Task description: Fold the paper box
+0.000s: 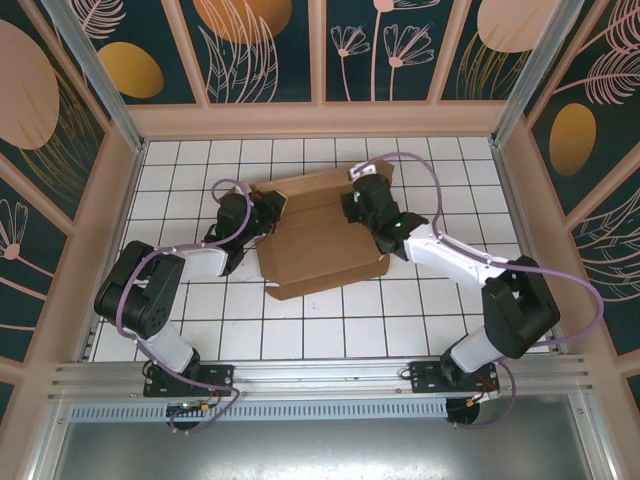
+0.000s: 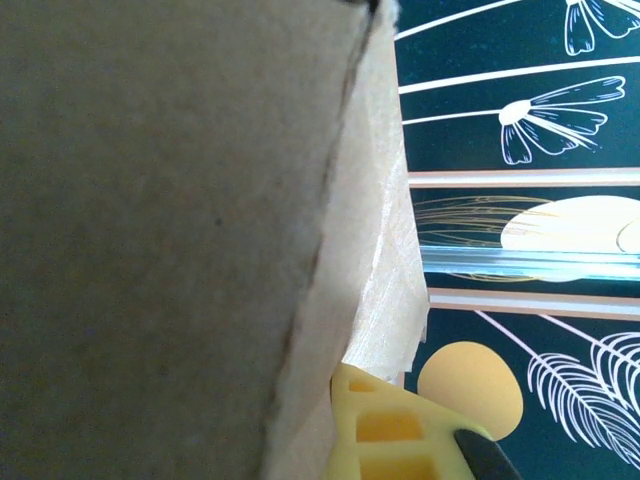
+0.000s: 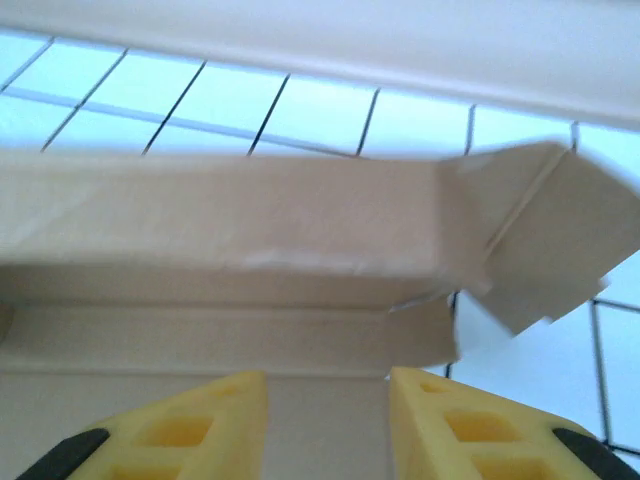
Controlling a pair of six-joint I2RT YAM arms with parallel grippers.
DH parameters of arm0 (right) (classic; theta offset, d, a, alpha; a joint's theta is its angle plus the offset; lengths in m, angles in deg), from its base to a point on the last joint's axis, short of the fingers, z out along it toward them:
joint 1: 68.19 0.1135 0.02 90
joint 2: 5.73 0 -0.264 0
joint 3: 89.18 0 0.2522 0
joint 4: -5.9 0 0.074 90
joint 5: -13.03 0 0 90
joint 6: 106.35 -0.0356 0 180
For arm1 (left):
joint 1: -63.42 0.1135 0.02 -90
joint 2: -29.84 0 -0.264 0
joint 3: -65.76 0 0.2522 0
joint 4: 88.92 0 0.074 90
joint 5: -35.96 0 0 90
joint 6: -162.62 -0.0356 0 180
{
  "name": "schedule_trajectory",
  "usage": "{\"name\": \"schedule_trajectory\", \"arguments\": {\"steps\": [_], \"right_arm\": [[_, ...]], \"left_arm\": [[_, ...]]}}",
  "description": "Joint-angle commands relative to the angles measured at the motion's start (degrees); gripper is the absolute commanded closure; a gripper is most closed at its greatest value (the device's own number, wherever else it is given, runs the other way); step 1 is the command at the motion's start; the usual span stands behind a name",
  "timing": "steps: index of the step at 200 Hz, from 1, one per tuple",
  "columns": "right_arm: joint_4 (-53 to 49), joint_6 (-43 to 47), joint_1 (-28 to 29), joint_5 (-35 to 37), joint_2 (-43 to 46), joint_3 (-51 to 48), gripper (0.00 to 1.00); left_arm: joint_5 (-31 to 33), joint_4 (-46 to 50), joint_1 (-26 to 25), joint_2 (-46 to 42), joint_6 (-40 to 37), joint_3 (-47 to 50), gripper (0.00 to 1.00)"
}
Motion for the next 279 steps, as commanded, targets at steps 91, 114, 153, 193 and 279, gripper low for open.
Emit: {"name": "schedule_trajectory", "arguments": {"steps": [91, 114, 153, 193, 279], "right_arm": [[-9.8, -10.3, -9.0, -17.1, 1.3, 6.1, 0.43], [-9.0, -12.1, -10.7, -20.7, 0.5, 6.4, 0.39], [-9.2, -15.4, -13.3, -24.2, -2.0, 8.6, 0.34], [-12.0, -16.1, -13.7, -24.8, -4.1, 11.5, 0.34], [-16.8, -11.6, -8.0, -16.5, -0.9, 9.5, 0.36]], "left_arm": [[-5.8, 11.5, -1.0, 1.6, -5.1, 0.4, 1.00], [-6.0, 12.2, -1.0, 1.9, -5.1, 0.0, 1.00], [-6.8, 12.6, -0.9, 3.4, -4.5, -0.9, 1.00], [-7.0, 13.2, -1.0, 4.0, -2.9, -2.3, 1.00], [-7.2, 13.1, -0.1, 4.5, 3.6, -6.1, 1.00]]}}
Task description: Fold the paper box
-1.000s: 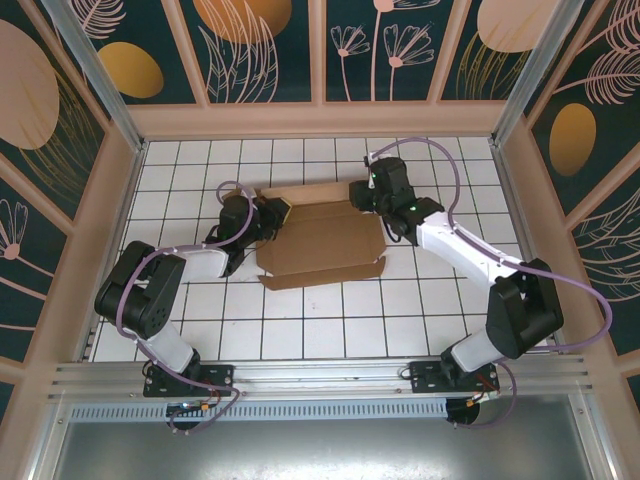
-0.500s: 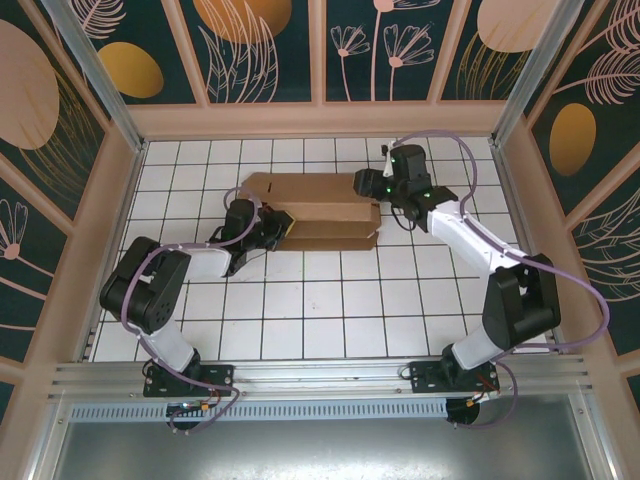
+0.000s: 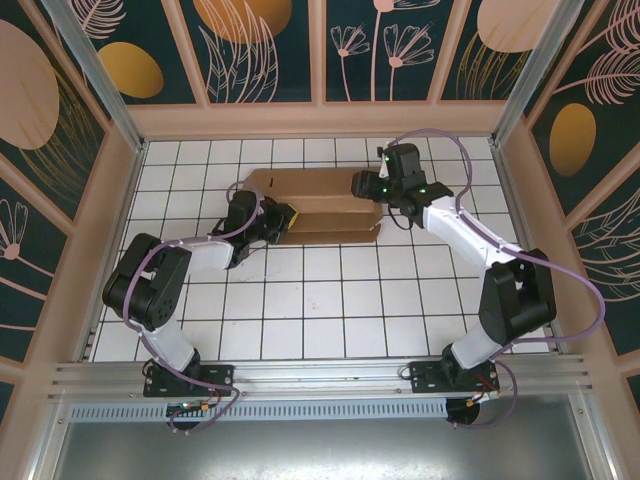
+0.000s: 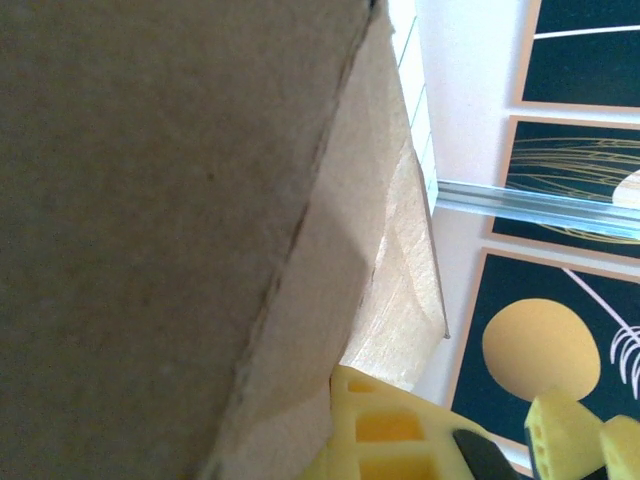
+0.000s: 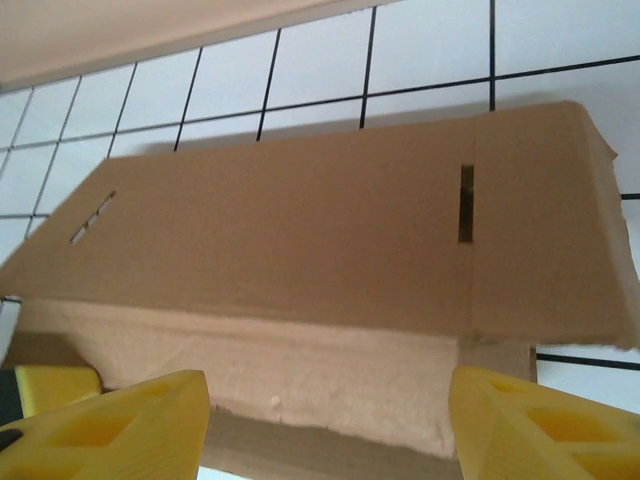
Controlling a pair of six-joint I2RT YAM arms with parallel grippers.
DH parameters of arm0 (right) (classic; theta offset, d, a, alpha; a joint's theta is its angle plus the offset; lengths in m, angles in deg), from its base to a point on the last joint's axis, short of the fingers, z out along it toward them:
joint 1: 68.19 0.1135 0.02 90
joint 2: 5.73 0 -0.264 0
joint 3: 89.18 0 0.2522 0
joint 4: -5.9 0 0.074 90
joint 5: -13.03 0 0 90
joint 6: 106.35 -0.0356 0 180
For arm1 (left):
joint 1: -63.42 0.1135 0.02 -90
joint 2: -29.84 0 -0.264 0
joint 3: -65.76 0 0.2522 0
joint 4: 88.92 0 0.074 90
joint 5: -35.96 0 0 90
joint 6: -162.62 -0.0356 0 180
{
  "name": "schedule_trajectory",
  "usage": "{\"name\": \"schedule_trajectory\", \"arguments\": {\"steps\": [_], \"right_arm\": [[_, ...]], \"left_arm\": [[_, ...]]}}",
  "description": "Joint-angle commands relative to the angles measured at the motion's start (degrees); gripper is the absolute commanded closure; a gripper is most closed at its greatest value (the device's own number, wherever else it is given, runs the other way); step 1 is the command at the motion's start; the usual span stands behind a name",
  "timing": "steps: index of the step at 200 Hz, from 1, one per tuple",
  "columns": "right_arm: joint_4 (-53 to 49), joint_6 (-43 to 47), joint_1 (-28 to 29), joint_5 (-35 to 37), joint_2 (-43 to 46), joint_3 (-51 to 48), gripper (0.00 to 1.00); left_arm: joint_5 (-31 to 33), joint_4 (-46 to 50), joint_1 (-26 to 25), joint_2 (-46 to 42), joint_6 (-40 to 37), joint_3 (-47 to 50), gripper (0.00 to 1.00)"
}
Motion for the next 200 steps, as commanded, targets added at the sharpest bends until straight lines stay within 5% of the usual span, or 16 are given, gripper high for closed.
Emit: {"name": "schedule_trajectory", "arguments": {"steps": [1, 74, 119, 145, 200], "right_arm": [[-2.2, 2.0, 2.9, 3.9, 2.8, -0.7, 0.36], [-4.2, 5.1, 7.9, 10.5, 6.1, -1.1, 0.43], [3.2, 4.8, 9.8, 7.4, 0.3, -5.1, 0.88], [7.0, 4.9, 9.8, 5.4, -7.6, -2.6, 1.00], [6.4, 4.2, 8.4, 10.2, -25.7, 7.8, 1.00]], "left_arm": [[-0.4, -0.4, 0.7, 1.0, 3.4, -1.1, 1.00], [0.1, 5.5, 4.1, -0.7, 5.6, -8.5, 1.00], [0.6, 11.4, 6.1, 3.5, 6.2, -17.4, 1.00], [-0.2, 14.9, 7.5, 7.6, 6.0, -23.5, 1.00], [0.1, 18.2, 8.7, 11.5, 5.1, -29.6, 1.00]]}}
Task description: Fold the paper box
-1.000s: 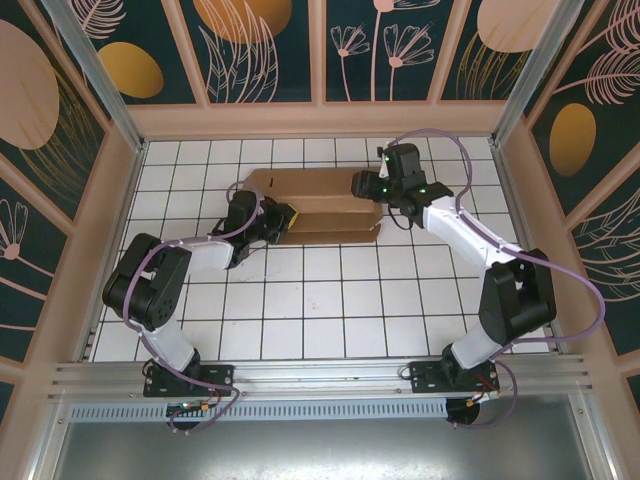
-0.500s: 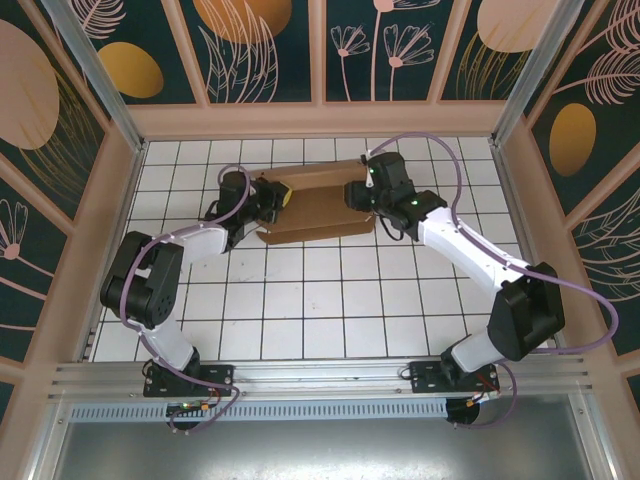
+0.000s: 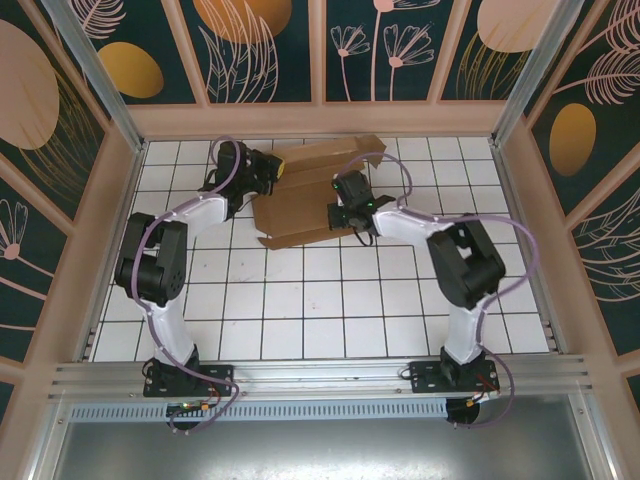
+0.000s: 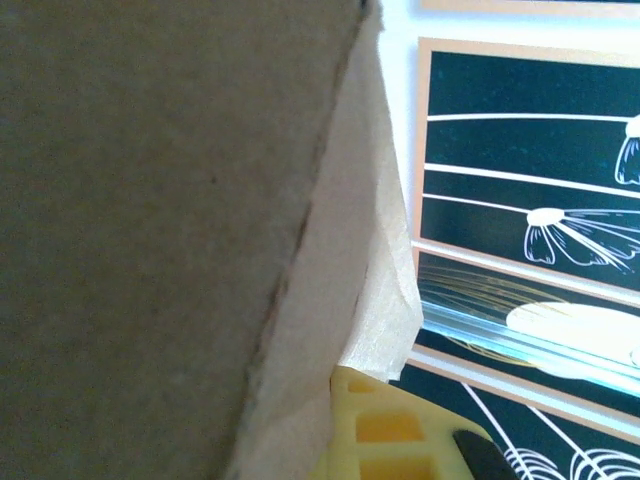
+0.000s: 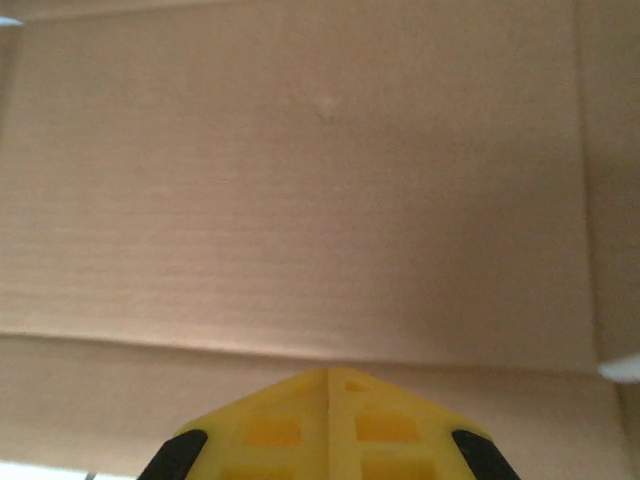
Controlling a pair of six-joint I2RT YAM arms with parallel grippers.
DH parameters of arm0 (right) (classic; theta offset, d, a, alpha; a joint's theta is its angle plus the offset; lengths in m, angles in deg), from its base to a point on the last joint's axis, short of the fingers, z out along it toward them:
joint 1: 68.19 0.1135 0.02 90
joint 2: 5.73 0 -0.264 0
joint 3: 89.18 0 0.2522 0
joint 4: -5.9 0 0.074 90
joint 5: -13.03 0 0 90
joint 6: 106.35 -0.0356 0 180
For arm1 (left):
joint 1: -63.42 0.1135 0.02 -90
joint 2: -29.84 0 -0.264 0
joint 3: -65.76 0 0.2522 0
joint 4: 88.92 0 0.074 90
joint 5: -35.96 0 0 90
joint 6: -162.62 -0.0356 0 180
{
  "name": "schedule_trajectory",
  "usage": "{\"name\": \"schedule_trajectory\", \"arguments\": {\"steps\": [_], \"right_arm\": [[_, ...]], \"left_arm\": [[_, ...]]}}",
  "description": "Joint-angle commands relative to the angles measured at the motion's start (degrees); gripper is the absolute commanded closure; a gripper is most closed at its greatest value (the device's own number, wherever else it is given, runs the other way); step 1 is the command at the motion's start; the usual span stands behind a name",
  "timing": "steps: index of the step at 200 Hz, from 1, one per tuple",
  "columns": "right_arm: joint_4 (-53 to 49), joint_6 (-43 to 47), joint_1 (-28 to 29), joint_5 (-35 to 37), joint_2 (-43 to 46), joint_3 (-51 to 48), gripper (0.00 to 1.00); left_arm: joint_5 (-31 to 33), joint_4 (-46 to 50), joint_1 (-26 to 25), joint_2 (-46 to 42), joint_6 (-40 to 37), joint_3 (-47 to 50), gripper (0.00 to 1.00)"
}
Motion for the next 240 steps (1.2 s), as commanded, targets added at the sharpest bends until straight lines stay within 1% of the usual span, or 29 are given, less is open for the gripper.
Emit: {"name": "schedule_trajectory", "arguments": {"steps": [1, 26, 54, 80, 104, 137, 177, 204, 240], "right_arm": [[0.8, -0.6, -0.9, 3.5, -5.1, 4.9, 1.00], [-0.3, -0.7, -1.2, 4.2, -9.0, 5.9, 1.00], [-1.8, -0.6, -0.7, 3.6, -10.2, 4.0, 1.00], [-1.7, -1.1, 0.7, 2.4, -8.4, -1.4, 1.00], [-0.7, -2.3, 2.9, 1.3, -4.5, -7.8, 1.00], [0.6, -5.4, 7.2, 1.1, 0.5, -14.9, 1.00], [0.8, -9.5, 11.6, 2.7, 4.9, -20.0, 1.00], [1.5, -10.9, 12.1, 2.9, 7.0, -21.2, 1.00], [0.7, -9.3, 11.9, 4.3, 7.4, -18.7, 1.00]], "left_arm": [[0.4, 3.8, 0.5, 1.7, -0.1, -2.8, 1.00], [0.1, 5.7, 0.7, 3.6, -1.3, -4.9, 1.00], [0.2, 7.9, 0.8, 5.4, -2.4, -7.0, 1.00], [1.2, 12.2, 0.8, 5.7, -5.0, -8.9, 1.00], [2.4, 15.9, 0.8, 4.7, -7.5, -9.5, 1.00], [2.5, 15.4, 0.7, 1.0, -8.3, -4.5, 1.00], [1.2, 13.3, 0.6, -4.1, -8.8, 3.1, 1.00], [0.0, 11.4, 0.5, -6.6, -8.5, 7.0, 1.00], [-0.8, 10.2, 0.1, -7.8, -8.5, 10.0, 1.00]]}}
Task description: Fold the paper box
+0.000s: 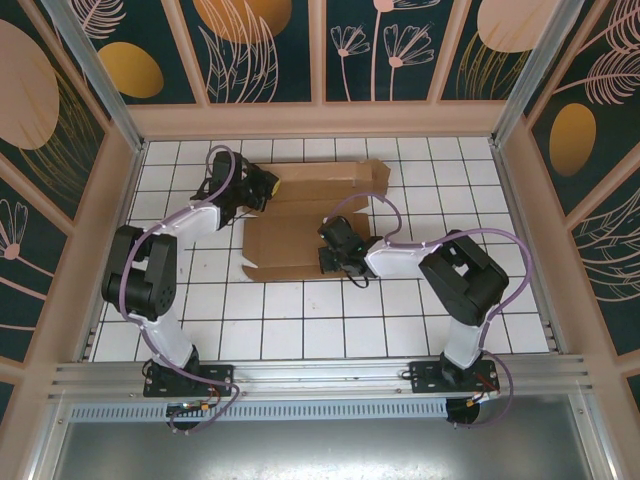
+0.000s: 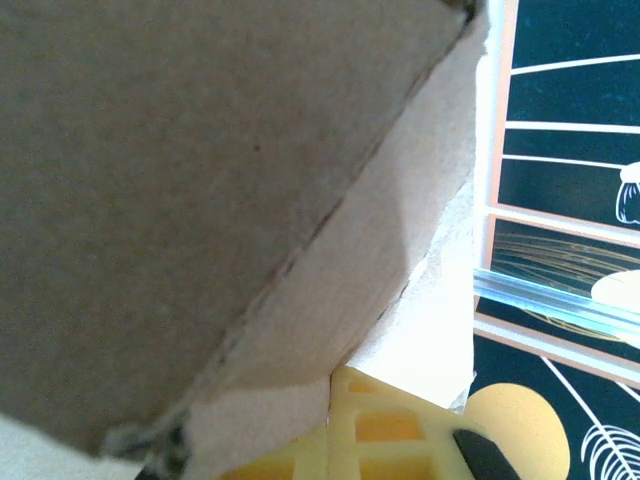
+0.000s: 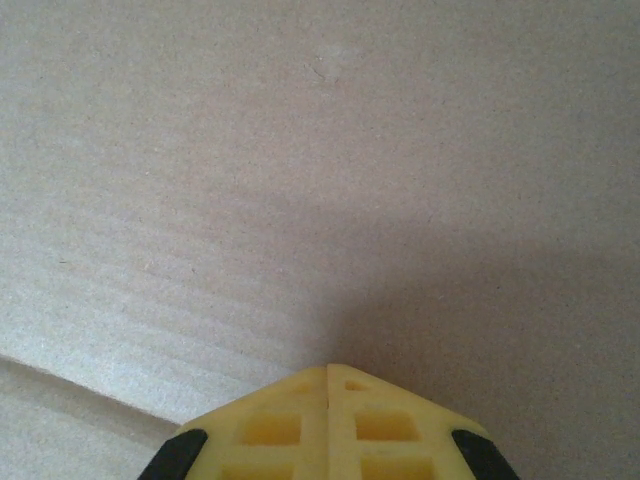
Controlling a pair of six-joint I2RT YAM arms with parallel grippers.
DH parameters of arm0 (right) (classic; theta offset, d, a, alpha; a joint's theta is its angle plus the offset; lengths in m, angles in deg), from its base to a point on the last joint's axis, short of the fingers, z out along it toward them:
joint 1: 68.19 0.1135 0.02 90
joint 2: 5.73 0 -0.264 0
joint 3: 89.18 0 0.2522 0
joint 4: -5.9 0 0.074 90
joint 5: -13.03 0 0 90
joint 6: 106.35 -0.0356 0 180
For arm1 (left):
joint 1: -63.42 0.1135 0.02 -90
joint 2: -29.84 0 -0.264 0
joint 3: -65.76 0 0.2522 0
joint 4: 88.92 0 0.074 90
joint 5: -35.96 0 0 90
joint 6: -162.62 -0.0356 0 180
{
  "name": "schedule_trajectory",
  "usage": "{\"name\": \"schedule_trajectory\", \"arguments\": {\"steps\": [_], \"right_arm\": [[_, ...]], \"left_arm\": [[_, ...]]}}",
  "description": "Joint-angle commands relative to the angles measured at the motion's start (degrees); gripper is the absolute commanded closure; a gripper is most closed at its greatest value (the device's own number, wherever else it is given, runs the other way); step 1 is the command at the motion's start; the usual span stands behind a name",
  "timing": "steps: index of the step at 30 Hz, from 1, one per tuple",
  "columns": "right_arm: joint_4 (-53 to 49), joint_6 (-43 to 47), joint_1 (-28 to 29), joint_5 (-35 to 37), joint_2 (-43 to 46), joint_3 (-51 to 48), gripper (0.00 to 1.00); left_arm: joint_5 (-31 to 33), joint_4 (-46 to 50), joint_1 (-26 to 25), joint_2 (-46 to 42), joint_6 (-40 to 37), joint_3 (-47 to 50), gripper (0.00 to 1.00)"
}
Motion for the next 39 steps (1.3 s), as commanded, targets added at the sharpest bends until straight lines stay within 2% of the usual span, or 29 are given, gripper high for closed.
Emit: {"name": "schedule_trajectory", "arguments": {"steps": [1, 8, 12, 16, 20, 22, 25, 30, 35, 39], "right_arm": [[-7.1, -0.1, 0.1, 1.3, 0.4, 0.4, 1.00], [-11.5, 4.3, -0.2, 1.2, 2.2, 5.5, 0.93], [-14.0, 7.2, -2.0, -1.1, 7.4, 8.7, 0.83], [-15.7, 8.1, -7.6, -6.1, 12.7, 12.7, 0.75], [-15.9, 5.5, -15.1, -10.1, 14.7, 16.8, 0.61], [-15.9, 3.2, -19.0, -11.9, 13.9, 19.4, 0.55], [-16.1, 0.6, -22.2, -15.4, 11.2, 23.6, 0.53], [-17.0, -0.3, -23.7, -16.3, 5.8, 28.4, 0.52], [-15.0, -2.4, -25.1, -18.7, 2.4, 28.7, 0.50], [-13.5, -3.6, -25.7, -20.5, 0.2, 29.3, 0.36]], "left_arm": [[0.4, 2.0, -0.1, -0.4, -0.9, 2.5, 1.00], [0.7, 2.5, 0.0, 1.4, -1.0, 1.2, 1.00], [0.4, 2.7, 0.0, 1.6, -0.9, 0.8, 1.00], [-0.1, 2.5, -0.1, 0.9, -0.8, 1.6, 1.00], [-0.5, 2.1, 0.0, 0.3, -0.1, 2.2, 1.00], [-1.1, 2.1, -0.1, 0.1, 0.5, 2.2, 1.00], [-1.6, 2.2, 0.0, -0.3, 0.9, 1.6, 1.00], [-1.6, 2.9, 0.1, -1.0, 0.9, 0.5, 1.00], [-2.2, 2.7, 0.0, -1.1, 1.4, 0.0, 1.00], [-2.3, 2.9, 0.1, -1.4, 1.6, -0.6, 1.00]]}}
